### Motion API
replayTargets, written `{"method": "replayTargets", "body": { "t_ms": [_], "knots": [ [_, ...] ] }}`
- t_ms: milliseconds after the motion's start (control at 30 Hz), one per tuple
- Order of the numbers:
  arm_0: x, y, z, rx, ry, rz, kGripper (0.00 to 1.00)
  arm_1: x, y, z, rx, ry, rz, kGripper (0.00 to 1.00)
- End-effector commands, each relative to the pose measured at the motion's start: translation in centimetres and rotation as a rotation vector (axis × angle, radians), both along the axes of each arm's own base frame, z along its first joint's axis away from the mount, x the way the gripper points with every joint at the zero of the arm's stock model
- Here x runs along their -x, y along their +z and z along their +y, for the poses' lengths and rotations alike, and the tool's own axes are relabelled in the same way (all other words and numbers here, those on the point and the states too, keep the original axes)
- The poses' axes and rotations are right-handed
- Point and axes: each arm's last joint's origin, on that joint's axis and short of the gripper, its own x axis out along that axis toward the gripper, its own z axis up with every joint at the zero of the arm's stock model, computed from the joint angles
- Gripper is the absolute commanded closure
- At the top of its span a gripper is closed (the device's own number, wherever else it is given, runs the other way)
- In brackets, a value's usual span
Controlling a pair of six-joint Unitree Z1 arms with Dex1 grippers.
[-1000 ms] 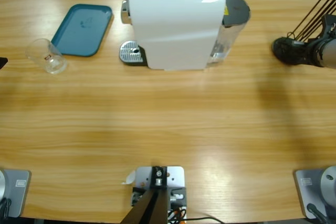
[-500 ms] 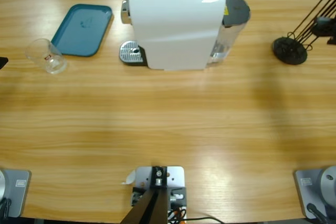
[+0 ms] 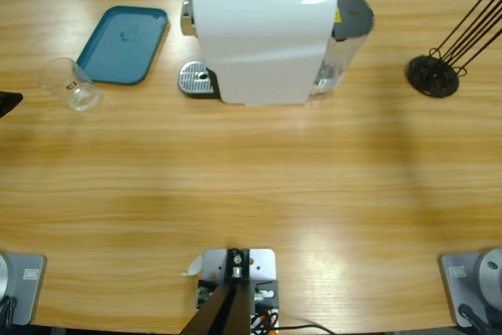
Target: Pour coffee
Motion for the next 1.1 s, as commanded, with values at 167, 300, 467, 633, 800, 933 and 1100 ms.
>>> {"method": "replayTargets", "body": {
  "t_ms": [167, 300, 467, 633, 800, 933, 1100],
  "knots": [
    [-0.6, -1.0, -1.7, 0.052, -0.120, 0.071, 0.000, 7.1, 1.6, 6.4, 0.175, 0.753, -0.035, 1.000],
    [-0.5, -1.3, -2.0, 0.064, -0.173, 0.108, 0.065, 9.2, 1.3, 9.0, 0.212, 1.071, -0.030, 1.000],
    [-0.7, -1.4, -2.6, 0.069, -0.213, 0.150, 0.116, 10.6, 0.5, 11.3, 0.221, 1.325, 0.023, 1.000],
    [-0.2, -1.0, -2.3, 0.086, -0.237, 0.149, 0.098, 10.0, 1.1, 13.8, 0.205, 1.457, 0.026, 1.000],
    [-0.2, -1.1, -2.2, 0.085, -0.234, 0.149, 0.064, 7.7, 2.3, 18.1, 0.254, 1.540, 0.005, 1.000],
    [-0.2, -1.2, -2.2, 0.081, -0.229, 0.153, 0.059, 5.3, 2.9, 22.2, 0.299, 1.592, -0.020, 1.000],
    [-0.2, -1.3, -2.1, 0.079, -0.225, 0.157, 0.059, 2.9, 2.4, 26.4, 0.376, 1.655, -0.011, 1.000]
  ]
}}
